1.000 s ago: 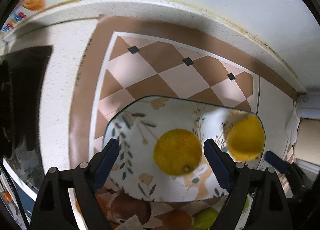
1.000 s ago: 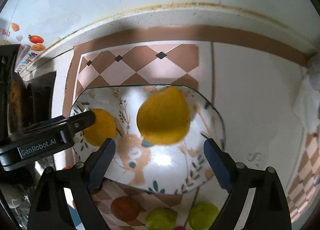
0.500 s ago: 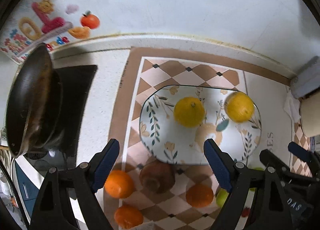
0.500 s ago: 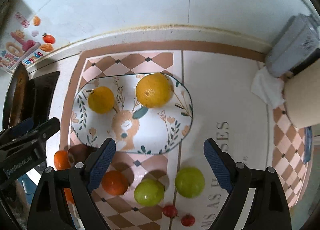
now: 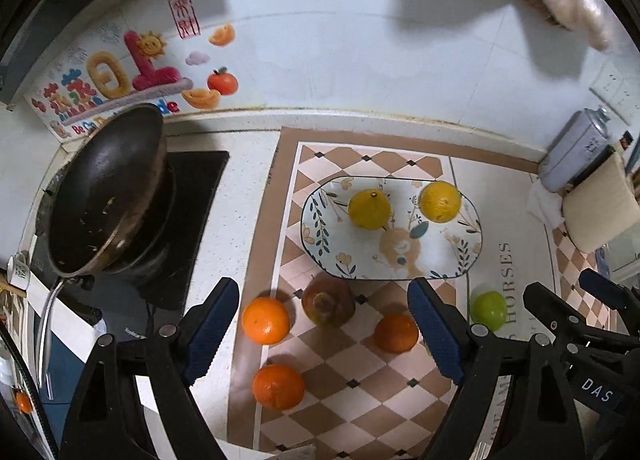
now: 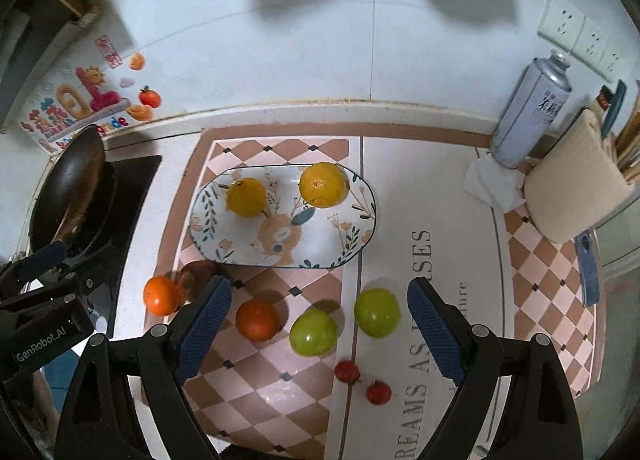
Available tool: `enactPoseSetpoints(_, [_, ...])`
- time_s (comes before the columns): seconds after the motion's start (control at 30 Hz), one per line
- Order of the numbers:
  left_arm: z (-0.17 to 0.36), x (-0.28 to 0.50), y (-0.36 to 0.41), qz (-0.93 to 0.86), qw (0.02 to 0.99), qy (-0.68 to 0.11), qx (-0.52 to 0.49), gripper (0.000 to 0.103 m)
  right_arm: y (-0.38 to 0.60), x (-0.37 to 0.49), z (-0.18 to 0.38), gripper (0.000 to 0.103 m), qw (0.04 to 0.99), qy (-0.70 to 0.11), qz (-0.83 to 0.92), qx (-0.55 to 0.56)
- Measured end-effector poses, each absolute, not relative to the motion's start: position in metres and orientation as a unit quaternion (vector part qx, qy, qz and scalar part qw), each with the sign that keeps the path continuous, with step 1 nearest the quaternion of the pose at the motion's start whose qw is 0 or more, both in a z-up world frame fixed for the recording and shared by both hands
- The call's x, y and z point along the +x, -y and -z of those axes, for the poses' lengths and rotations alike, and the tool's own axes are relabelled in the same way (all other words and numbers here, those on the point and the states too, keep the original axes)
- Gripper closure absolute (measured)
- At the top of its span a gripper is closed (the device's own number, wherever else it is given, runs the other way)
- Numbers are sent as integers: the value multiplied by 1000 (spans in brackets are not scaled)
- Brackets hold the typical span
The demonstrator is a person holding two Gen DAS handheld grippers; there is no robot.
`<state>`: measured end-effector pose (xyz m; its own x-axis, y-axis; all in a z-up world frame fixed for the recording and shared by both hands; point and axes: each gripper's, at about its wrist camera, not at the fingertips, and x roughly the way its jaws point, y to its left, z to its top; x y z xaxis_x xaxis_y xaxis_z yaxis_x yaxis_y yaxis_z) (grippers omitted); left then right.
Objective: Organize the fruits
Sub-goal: 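Open both tools and lift them away from the plate, then grasp an orange with the left tool while the right tool grasps a dark orange fruit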
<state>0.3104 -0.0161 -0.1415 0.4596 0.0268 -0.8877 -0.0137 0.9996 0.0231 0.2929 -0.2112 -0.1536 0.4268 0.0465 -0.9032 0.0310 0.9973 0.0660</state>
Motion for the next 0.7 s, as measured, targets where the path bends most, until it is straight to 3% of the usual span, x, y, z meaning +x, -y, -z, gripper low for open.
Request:
enactPoseSetpoints(0.37, [110, 259, 12, 8, 869, -494, -2, 17, 197, 237, 109, 11, 866, -498, -16, 44])
enactPoseSetpoints(0.57, [122, 257, 0, 6, 863, -504, -19, 17, 197, 237, 124, 11, 856, -510, -29, 76])
enactPoseSetpoints(0.6, [126, 258, -2, 5, 861, -509, -19, 15, 198, 240, 130, 11, 852, -516, -33, 83])
enactPoseSetpoints(0.63, [134, 262, -6, 1, 855, -518, -20, 4, 198, 244, 140, 11, 846, -524, -39, 91])
enactPoseSetpoints(0.7, [150, 269, -18, -12, 846, -532, -26, 2, 197, 254, 164, 11, 828, -547, -55, 112])
